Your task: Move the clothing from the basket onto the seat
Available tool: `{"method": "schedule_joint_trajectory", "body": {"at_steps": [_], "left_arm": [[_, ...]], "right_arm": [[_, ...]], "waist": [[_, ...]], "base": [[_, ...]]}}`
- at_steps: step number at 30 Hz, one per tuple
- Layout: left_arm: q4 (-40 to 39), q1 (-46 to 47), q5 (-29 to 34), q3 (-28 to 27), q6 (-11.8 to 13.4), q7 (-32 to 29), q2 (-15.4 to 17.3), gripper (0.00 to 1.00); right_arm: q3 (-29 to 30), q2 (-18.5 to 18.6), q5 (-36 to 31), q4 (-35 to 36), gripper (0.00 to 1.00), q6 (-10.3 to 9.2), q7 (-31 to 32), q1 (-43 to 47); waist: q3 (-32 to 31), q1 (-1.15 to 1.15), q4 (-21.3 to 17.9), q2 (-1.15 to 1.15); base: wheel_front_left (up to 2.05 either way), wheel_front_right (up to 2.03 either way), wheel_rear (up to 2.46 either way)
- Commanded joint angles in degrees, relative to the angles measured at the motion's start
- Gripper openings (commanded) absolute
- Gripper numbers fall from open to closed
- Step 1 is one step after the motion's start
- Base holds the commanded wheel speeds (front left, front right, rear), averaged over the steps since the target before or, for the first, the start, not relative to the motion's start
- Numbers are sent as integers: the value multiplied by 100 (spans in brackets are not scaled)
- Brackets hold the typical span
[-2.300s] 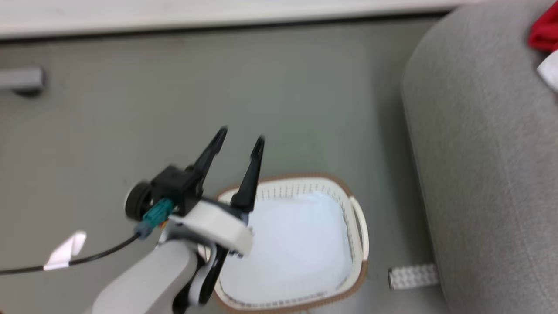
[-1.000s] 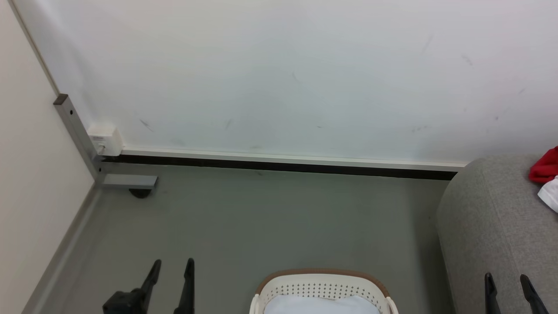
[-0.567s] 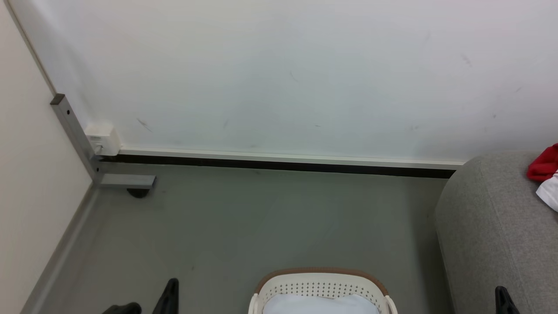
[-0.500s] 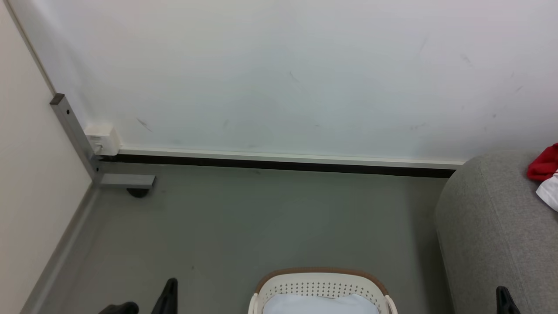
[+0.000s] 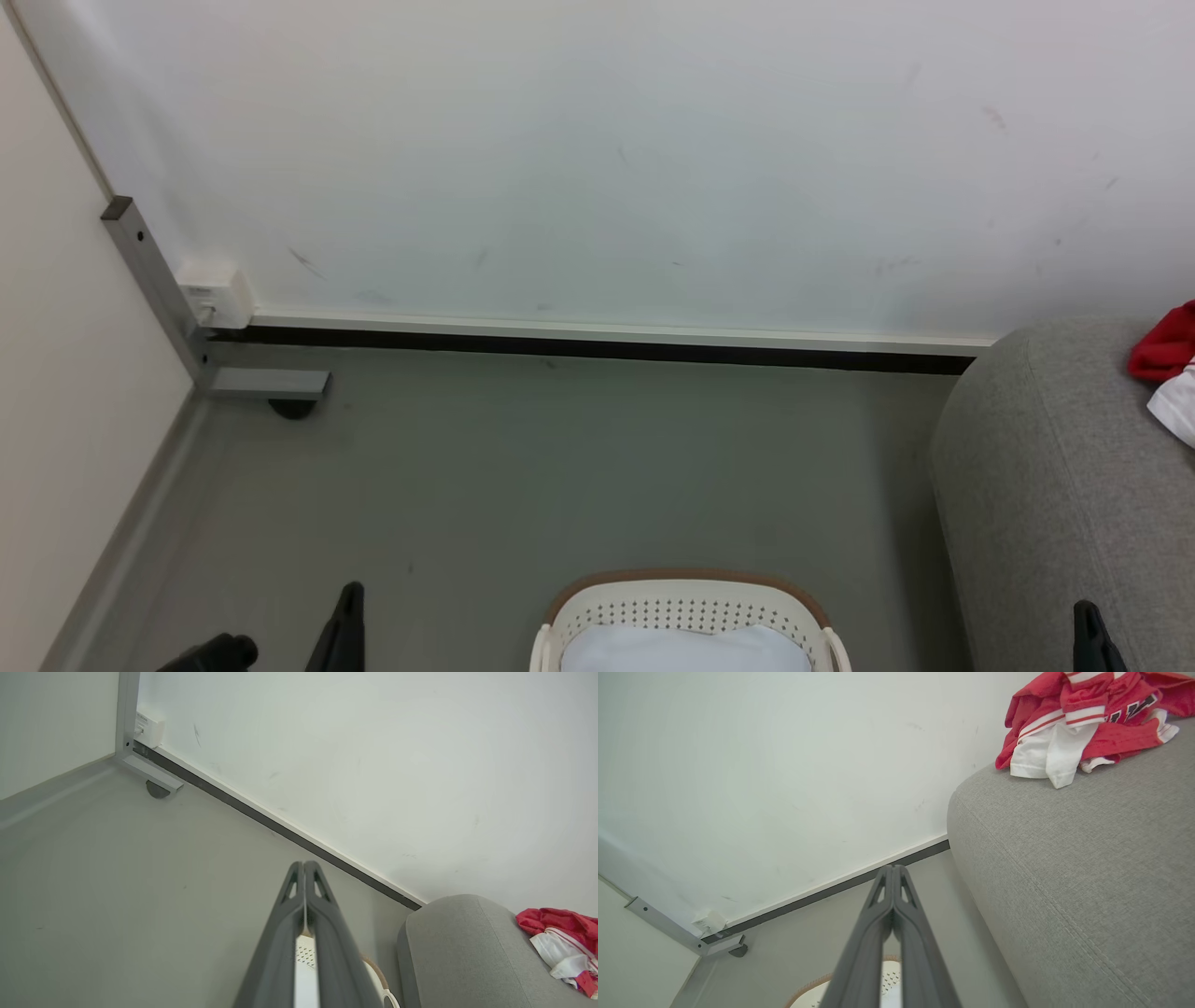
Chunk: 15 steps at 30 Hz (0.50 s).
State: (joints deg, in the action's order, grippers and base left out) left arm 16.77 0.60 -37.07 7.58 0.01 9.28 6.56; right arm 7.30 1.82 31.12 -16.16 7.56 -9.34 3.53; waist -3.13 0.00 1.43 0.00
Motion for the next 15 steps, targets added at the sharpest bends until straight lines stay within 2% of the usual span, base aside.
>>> {"method": "schedule_joint_trajectory", "body": {"at_steps": [1,15], "left_arm": [[-94,161,-227,-86,-43,-47,13,0],[-138,254,-1300,-354,-187,-357,-64,0]], "right_arm": [[-5,53,254,108,0,-2,51,-195],[-21,70,1440,137,0,-4,362,-355]], "waist": [[5,0,-2,0],[50,0,-21,0]], "base": [[0,0,0],[0,0,0]]}}
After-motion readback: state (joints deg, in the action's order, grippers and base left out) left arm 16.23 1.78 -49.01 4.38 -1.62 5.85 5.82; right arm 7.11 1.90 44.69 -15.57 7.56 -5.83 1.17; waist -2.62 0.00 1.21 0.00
